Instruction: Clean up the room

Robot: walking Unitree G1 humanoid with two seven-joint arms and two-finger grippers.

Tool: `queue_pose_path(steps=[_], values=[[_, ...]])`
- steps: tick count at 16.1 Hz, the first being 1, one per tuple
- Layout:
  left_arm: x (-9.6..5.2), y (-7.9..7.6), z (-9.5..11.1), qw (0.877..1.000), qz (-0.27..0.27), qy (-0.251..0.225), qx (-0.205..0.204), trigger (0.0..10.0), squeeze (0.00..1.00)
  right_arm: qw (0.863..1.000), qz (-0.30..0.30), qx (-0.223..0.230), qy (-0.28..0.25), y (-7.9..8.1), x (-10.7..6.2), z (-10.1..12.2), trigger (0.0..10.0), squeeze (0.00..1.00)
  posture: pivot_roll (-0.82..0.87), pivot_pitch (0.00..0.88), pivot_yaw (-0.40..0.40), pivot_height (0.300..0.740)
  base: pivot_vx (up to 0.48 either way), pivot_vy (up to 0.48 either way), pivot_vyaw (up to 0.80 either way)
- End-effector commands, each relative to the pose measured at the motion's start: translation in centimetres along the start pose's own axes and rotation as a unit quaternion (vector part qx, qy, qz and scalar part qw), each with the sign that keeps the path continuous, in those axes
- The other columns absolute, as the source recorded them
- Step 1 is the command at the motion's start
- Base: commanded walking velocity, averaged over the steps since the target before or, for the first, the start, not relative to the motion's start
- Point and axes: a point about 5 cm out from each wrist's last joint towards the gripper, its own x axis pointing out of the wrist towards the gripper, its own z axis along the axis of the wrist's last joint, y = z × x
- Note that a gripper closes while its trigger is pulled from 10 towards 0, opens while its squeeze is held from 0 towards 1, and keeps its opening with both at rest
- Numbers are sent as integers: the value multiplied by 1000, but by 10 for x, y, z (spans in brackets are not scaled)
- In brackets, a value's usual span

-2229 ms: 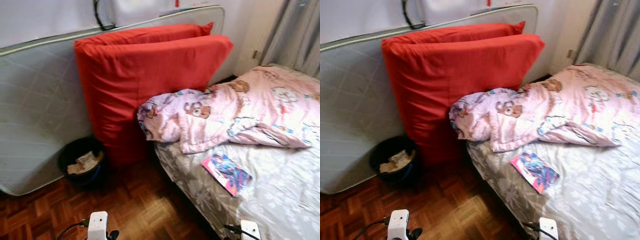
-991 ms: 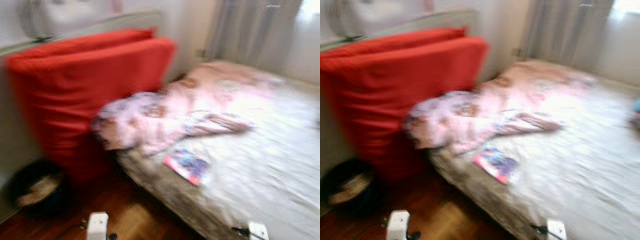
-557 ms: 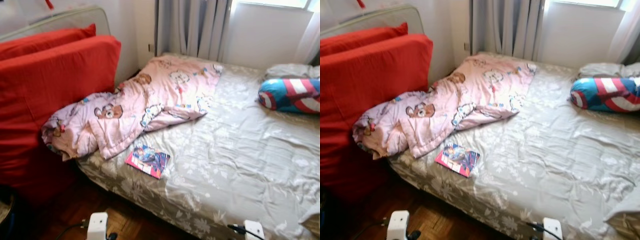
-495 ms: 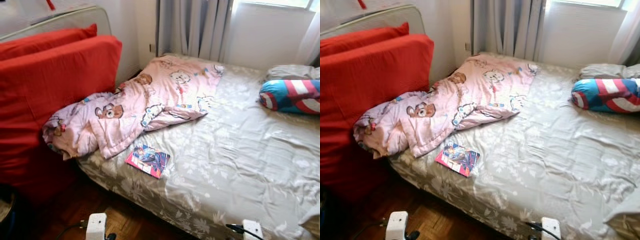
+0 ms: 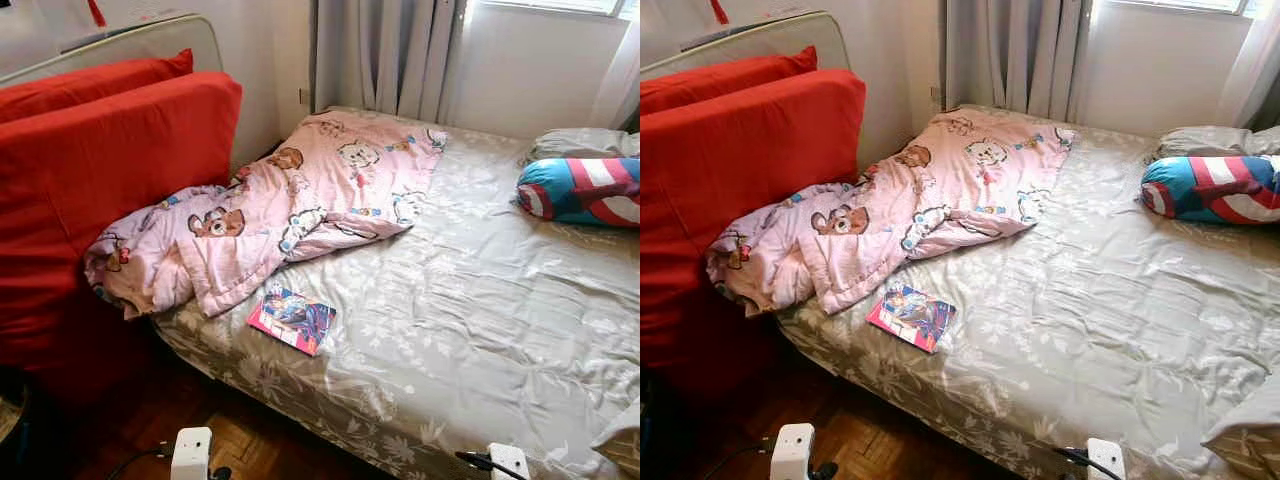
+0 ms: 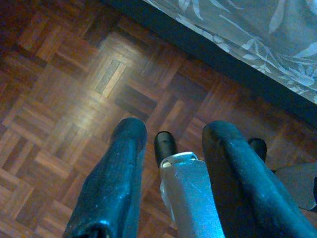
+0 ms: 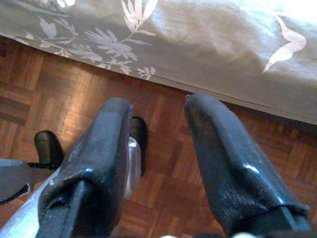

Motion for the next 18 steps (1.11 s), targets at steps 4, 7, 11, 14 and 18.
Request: queue_pose_path(steps=[4,7,11,14,18], values=[[0,0,-1,1000,-1,-1,-5,10000,0,1000,-3,5,-3,0,1,3,10000,0,-61,4,-15,740,0,0,0],[0,-1,-1,1000,-3,1,-1,10000,0,1000,-4,4,1,2,1,2,10000,0,-64,8,-15,740,0,0,-656],[-1,0,-2,1000,-2,3,14,10000,0,1000,-2,3,2,4,1,1,10000,0,-63,12,-14,740,0,0,-775],[-1,2,-2,1000,1,5,17,10000,0,1000,-1,2,2,5,2,2,10000,0,-64,11,-12,740,0,-406,-775],[0,2,1,1000,1,0,12,10000,0,1000,0,1,3,4,1,0,10000,0,-64,10,-15,740,0,0,-775]])
